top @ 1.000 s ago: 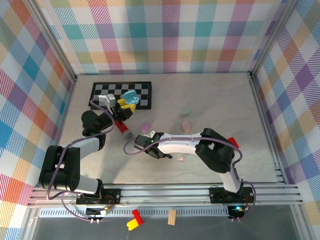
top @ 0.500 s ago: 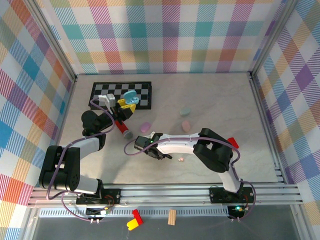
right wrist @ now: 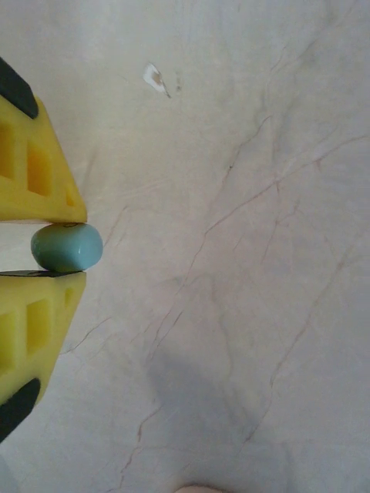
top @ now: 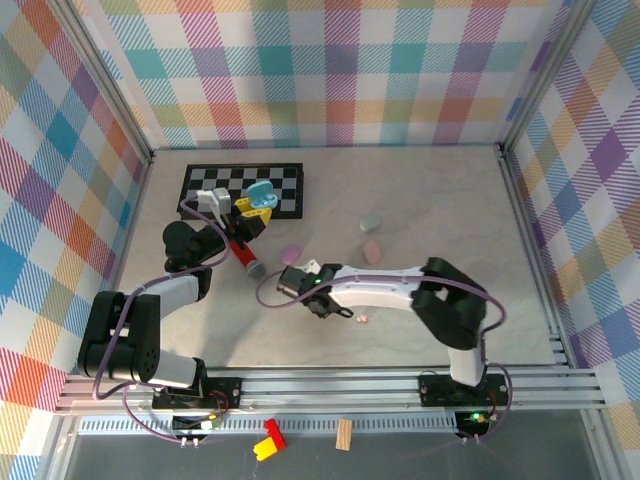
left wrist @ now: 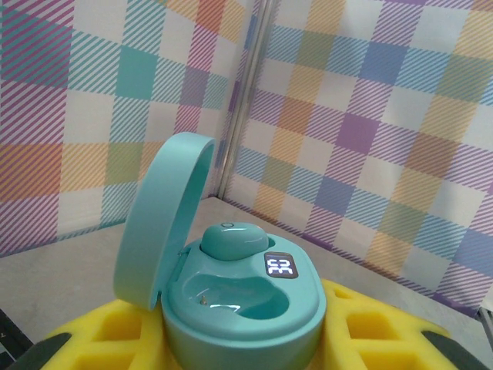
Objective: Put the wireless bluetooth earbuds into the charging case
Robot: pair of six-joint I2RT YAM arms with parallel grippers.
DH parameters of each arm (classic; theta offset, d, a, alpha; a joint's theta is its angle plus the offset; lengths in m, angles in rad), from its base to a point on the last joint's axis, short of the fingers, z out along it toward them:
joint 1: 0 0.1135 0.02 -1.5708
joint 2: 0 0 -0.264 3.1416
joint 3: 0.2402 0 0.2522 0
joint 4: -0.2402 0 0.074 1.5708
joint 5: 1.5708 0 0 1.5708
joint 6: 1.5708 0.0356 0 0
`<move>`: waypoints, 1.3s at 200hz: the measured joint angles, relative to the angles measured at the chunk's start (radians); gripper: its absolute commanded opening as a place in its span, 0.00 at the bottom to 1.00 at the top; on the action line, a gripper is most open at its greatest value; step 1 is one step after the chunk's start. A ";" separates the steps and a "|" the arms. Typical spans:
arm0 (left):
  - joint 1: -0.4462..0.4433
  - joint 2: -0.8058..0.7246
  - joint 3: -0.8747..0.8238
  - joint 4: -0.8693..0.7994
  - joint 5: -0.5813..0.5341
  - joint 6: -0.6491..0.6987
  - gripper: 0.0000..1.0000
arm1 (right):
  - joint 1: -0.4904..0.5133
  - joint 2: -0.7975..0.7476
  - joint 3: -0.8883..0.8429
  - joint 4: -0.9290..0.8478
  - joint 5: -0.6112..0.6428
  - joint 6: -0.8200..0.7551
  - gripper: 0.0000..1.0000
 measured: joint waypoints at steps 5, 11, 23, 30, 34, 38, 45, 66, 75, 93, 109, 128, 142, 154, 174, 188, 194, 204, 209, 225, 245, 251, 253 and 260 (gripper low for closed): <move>-0.003 0.000 -0.002 0.000 -0.003 0.005 0.29 | -0.012 -0.041 -0.018 0.015 -0.021 0.005 0.20; -0.009 0.000 -0.005 0.000 -0.009 0.011 0.29 | -0.028 -0.086 -0.035 0.031 -0.045 0.010 0.20; -0.024 0.002 -0.010 0.000 -0.018 0.028 0.29 | -0.073 -0.187 -0.067 0.072 -0.111 0.025 0.20; -0.037 0.004 -0.012 0.001 -0.026 0.038 0.29 | -0.100 -0.235 -0.081 0.098 -0.150 0.035 0.20; -0.047 0.006 -0.014 0.000 -0.029 0.045 0.29 | -0.120 -0.265 -0.090 0.115 -0.176 0.041 0.21; -0.055 0.007 -0.017 0.001 -0.034 0.053 0.29 | -0.138 -0.294 -0.099 0.131 -0.202 0.047 0.21; -0.074 0.010 -0.021 0.000 -0.045 0.065 0.29 | -0.164 -0.333 -0.110 0.152 -0.241 0.057 0.21; -0.133 0.023 -0.027 0.000 -0.087 0.112 0.29 | -0.249 -0.429 -0.134 0.208 -0.361 0.087 0.21; -0.160 0.026 -0.031 0.000 -0.112 0.134 0.29 | -0.276 -0.458 -0.139 0.227 -0.409 0.098 0.21; -0.213 0.028 -0.039 -0.006 -0.161 0.184 0.29 | -0.317 -0.512 -0.148 0.260 -0.505 0.120 0.21; -0.259 0.028 -0.040 -0.021 -0.210 0.237 0.29 | -0.347 -0.547 -0.150 0.293 -0.583 0.143 0.21; -0.318 0.028 -0.039 -0.065 -0.270 0.312 0.29 | -0.377 -0.581 -0.150 0.332 -0.668 0.168 0.21; -0.355 0.028 -0.039 -0.104 -0.302 0.359 0.29 | -0.392 -0.594 -0.150 0.364 -0.717 0.184 0.21; -0.382 0.028 -0.039 -0.130 -0.322 0.393 0.29 | -0.397 -0.595 -0.150 0.388 -0.751 0.195 0.21; -0.412 0.028 -0.039 -0.155 -0.354 0.433 0.29 | -0.398 -0.594 -0.150 0.409 -0.790 0.203 0.21; -0.429 0.028 -0.039 -0.165 -0.370 0.453 0.29 | -0.398 -0.591 -0.147 0.418 -0.808 0.207 0.21; -0.436 0.028 -0.039 -0.167 -0.373 0.460 0.29 | -0.398 -0.587 -0.144 0.419 -0.814 0.209 0.21; -0.449 0.028 -0.038 -0.171 -0.384 0.473 0.29 | -0.398 -0.578 -0.138 0.426 -0.820 0.209 0.21; -0.454 0.029 -0.037 -0.174 -0.385 0.477 0.29 | -0.398 -0.573 -0.135 0.431 -0.822 0.210 0.21; -0.472 0.031 -0.031 -0.183 -0.392 0.492 0.29 | -0.399 -0.556 -0.130 0.442 -0.829 0.213 0.21; -0.492 0.031 -0.029 -0.200 -0.399 0.512 0.29 | -0.399 -0.539 -0.130 0.455 -0.834 0.217 0.21; -0.496 0.031 -0.029 -0.206 -0.401 0.518 0.29 | -0.399 -0.535 -0.130 0.455 -0.834 0.217 0.21; -0.499 0.031 -0.029 -0.208 -0.402 0.521 0.29 | -0.399 -0.534 -0.129 0.455 -0.834 0.217 0.21; -0.504 0.031 -0.028 -0.215 -0.403 0.525 0.29 | -0.399 -0.529 -0.127 0.455 -0.834 0.217 0.21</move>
